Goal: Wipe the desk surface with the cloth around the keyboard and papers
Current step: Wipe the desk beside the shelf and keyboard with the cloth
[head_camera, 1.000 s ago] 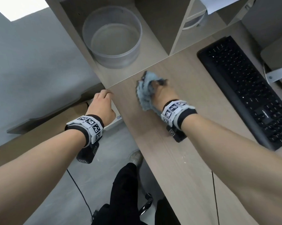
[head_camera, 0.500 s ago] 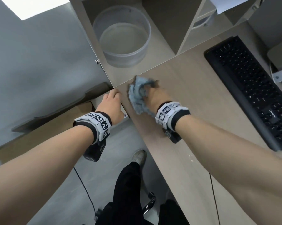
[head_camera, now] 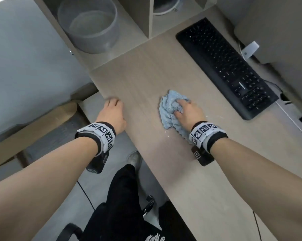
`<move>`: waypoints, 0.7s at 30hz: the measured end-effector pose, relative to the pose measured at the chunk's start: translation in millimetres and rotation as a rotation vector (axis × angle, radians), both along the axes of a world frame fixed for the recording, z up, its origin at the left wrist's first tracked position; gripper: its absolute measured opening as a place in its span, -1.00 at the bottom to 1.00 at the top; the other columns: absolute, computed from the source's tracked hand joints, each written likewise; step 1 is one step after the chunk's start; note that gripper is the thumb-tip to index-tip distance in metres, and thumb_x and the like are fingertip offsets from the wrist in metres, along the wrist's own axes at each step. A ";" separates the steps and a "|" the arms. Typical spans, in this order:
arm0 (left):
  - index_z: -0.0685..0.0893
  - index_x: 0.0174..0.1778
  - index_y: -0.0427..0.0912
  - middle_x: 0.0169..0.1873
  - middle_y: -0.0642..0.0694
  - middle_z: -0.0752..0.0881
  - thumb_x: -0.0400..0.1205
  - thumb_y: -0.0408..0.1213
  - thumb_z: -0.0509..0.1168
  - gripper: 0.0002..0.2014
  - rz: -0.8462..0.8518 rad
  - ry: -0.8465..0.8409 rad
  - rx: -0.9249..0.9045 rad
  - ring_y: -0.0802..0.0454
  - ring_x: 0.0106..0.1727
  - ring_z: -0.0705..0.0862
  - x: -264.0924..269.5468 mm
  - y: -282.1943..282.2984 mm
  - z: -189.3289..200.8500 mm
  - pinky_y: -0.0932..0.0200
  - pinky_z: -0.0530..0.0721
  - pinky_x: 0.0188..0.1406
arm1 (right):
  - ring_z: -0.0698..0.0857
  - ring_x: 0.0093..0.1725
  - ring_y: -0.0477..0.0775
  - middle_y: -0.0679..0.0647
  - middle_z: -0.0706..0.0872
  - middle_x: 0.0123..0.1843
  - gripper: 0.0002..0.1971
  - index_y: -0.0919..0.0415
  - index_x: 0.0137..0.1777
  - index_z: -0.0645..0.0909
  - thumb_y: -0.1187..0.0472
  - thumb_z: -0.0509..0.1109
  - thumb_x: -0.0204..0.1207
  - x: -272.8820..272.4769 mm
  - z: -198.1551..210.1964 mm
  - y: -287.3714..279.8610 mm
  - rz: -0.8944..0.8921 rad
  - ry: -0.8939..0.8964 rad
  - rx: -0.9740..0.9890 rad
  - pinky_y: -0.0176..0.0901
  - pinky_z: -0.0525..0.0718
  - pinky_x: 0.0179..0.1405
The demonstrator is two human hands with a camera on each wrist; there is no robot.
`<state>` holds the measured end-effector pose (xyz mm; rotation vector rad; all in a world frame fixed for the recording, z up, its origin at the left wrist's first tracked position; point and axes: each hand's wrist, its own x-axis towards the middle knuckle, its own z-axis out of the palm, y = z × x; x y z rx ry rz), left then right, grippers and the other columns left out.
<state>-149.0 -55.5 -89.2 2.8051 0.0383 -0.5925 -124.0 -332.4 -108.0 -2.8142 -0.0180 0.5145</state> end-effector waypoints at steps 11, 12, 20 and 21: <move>0.39 0.42 -0.34 0.43 -0.31 0.40 0.43 -0.34 0.32 -0.40 -0.010 0.099 0.148 -0.32 0.51 0.32 0.9 -28.7 4.2 -0.18 0.49 0.39 | 0.70 0.06 0.29 0.27 0.41 0.47 -0.52 -0.08 0.57 0.34 0.15 0.23 0.66 -69.1 5.1 40.9 0.300 0.155 0.078 0.10 0.72 0.06; 0.39 0.43 -0.33 0.44 -0.31 0.39 0.44 -0.33 0.32 -0.40 -0.011 0.107 0.153 -0.32 0.51 0.32 0.9 -28.8 5.0 -0.19 0.49 0.40 | 0.70 0.08 0.26 0.23 0.39 0.51 -0.53 -0.09 0.56 0.37 0.13 0.24 0.66 -72.7 9.0 38.9 0.302 0.146 0.109 0.13 0.72 0.10; 0.41 0.47 -0.25 0.50 -0.22 0.38 0.43 -0.35 0.28 -0.38 -0.055 0.093 0.143 -0.28 0.52 0.33 -1.7 -19.4 7.2 -0.16 0.52 0.37 | 0.67 0.07 0.33 0.34 0.59 0.32 -0.58 0.00 0.51 0.49 0.15 0.30 0.65 -4.6 18.9 -92.4 -0.323 -0.038 -0.041 -0.10 0.50 -0.07; 0.41 0.48 -0.24 0.51 -0.20 0.38 0.43 -0.35 0.28 -0.37 -0.062 0.088 0.139 -0.26 0.53 0.33 -1.6 -17.3 7.0 -0.16 0.52 0.37 | 0.67 0.08 0.34 0.35 0.57 0.34 -0.57 0.01 0.53 0.48 0.16 0.29 0.66 -6.0 15.6 -94.4 -0.353 -0.016 -0.070 -0.07 0.53 -0.04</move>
